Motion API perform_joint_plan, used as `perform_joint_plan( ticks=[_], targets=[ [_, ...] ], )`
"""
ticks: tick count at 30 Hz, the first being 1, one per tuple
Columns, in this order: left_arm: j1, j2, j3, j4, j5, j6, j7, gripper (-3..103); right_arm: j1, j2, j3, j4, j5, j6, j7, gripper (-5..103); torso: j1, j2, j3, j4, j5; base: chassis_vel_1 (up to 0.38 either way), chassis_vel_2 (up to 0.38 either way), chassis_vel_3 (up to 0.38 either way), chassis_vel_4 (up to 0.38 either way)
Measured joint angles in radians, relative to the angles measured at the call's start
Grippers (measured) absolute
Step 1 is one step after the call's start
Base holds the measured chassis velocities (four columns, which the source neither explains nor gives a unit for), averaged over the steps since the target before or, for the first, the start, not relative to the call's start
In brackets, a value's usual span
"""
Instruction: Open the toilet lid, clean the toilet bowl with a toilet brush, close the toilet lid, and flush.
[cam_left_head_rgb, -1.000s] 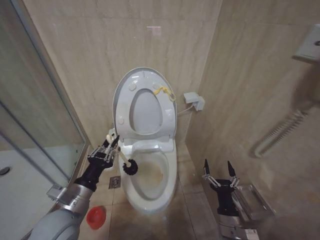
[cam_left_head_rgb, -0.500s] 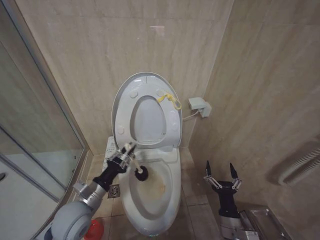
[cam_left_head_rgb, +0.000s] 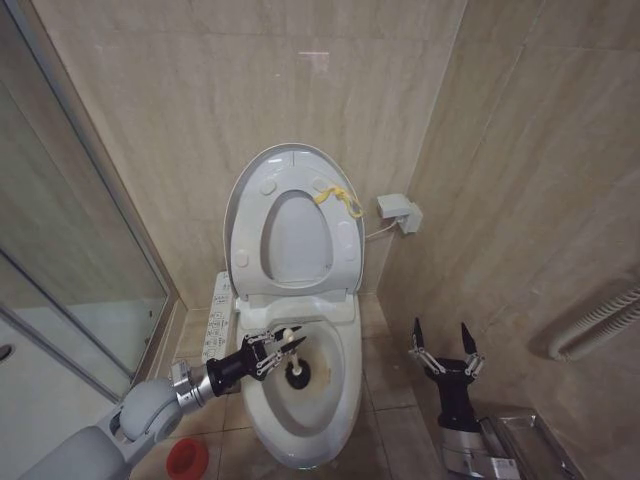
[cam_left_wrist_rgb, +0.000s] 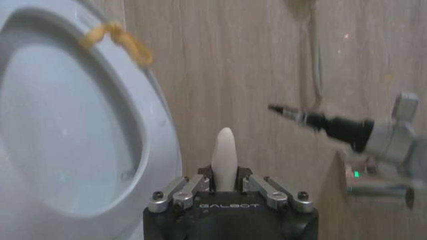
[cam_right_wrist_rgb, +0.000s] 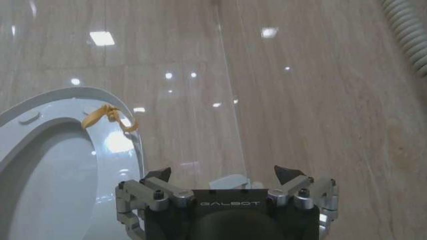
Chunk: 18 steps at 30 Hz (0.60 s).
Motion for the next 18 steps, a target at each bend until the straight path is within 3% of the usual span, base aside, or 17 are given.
perform_joint_plan(
  ticks=[3,6,9,15,18],
  targets=[
    [-0.007,-0.009,0.017,0.049,0.051,-0.017,-0.024,22,0.020,0.001,-0.006,-0.014,0.004,-0.002,0.000,100,0.000,0.000,0.000,0.0000,0.0003,0.000,0.000,0.000,0.000],
    [-0.014,-0.070,0.050,0.159,0.130,-0.046,-0.107,22,0.041,0.015,-0.021,-0.042,0.006,-0.003,-0.002,100,0.000,0.000,0.000,0.0001,0.0001,0.000,0.000,0.000,0.000],
    [-0.022,-0.105,0.067,0.218,0.151,-0.067,-0.115,22,0.047,0.025,-0.027,-0.055,0.004,-0.004,-0.004,100,0.000,0.000,0.000,0.0000,0.0000,0.000,0.000,0.000,0.000],
    [-0.045,-0.131,0.094,0.277,0.162,-0.082,-0.121,22,0.047,0.030,-0.027,-0.057,0.001,-0.003,-0.007,100,0.000,0.000,0.000,0.0000,-0.0001,0.000,0.000,0.000,0.000],
    [-0.059,-0.128,0.102,0.242,0.099,-0.091,-0.133,22,0.049,0.032,-0.025,-0.057,-0.001,-0.003,-0.008,100,0.000,0.000,0.000,0.0001,0.0003,0.000,0.000,0.000,0.000]
  ],
)
